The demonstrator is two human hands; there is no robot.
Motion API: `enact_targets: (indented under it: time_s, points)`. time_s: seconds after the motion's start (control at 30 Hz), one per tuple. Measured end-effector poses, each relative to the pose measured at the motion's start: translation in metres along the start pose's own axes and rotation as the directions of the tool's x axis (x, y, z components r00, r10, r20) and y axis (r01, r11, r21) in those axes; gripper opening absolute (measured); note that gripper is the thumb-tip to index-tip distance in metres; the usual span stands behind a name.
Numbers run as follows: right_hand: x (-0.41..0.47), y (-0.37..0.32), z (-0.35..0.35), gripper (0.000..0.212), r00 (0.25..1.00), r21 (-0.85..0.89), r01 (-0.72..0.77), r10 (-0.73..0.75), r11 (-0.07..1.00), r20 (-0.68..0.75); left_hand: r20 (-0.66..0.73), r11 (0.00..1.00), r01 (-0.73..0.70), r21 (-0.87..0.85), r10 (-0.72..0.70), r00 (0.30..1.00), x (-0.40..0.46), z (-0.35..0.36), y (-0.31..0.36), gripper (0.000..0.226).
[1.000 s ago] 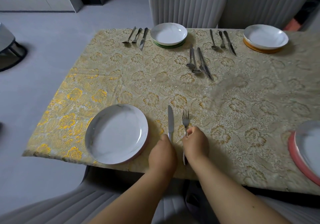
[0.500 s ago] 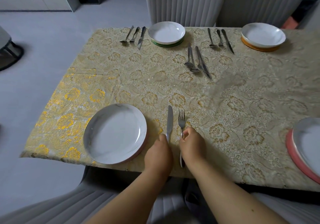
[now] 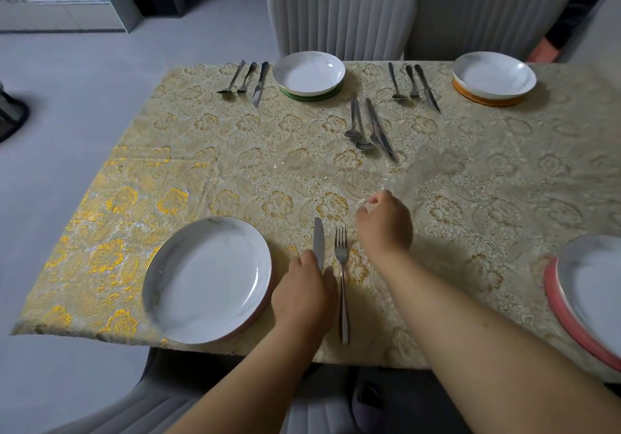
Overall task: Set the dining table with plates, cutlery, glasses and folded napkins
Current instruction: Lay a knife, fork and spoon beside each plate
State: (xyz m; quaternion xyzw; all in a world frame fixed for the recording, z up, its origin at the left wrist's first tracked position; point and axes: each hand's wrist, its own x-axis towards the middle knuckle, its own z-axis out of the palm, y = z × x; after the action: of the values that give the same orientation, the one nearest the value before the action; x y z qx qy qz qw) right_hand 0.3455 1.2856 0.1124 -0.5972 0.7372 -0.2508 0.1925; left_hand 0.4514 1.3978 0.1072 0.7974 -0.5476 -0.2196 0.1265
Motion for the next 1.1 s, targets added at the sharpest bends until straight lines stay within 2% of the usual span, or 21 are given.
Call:
enact_targets:
  time_s: [0.23,0.4,0.5,0.7,0.87,1.0,1.1]
  points:
    - [0.098,-0.004,0.010,0.009,0.998,-0.015,0.058,-0.058,0.998,-0.020,-0.006,0.995,-0.013,-0.101,0.013,1.000,0.039,-0.006,0.023,0.028]
    - [0.141,0.003,0.031,0.027,0.992,-0.119,0.128,-0.125,0.985,0.034,-0.050,0.985,-0.013,-0.169,0.005,0.999,0.059,-0.004,0.030,0.026]
    - [0.162,0.008,0.048,0.029,0.996,-0.116,0.092,-0.092,0.989,0.007,-0.078,0.981,-0.028,-0.191,0.013,0.997,0.065,-0.001,0.031,0.023]
    - [0.179,0.011,0.055,0.025,0.989,-0.191,0.103,-0.121,0.976,-0.083,-0.092,0.978,-0.032,-0.206,0.013,0.996,0.072,0.006,0.032,0.019]
    - [0.170,0.009,0.044,0.018,0.937,-0.290,0.326,-0.349,0.900,-0.028,-0.091,0.976,-0.023,-0.217,0.003,0.996,0.072,0.003,0.035,0.017]
    - [0.164,0.012,0.045,0.019,0.946,-0.326,0.301,-0.323,0.896,-0.016,-0.081,0.975,-0.043,-0.218,0.026,0.996,0.067,-0.002,0.038,0.012]
    - [0.174,0.005,0.049,0.020,0.947,-0.310,0.284,-0.316,0.907,-0.058,-0.089,0.977,-0.051,-0.208,0.033,0.995,0.064,-0.006,0.035,0.014]
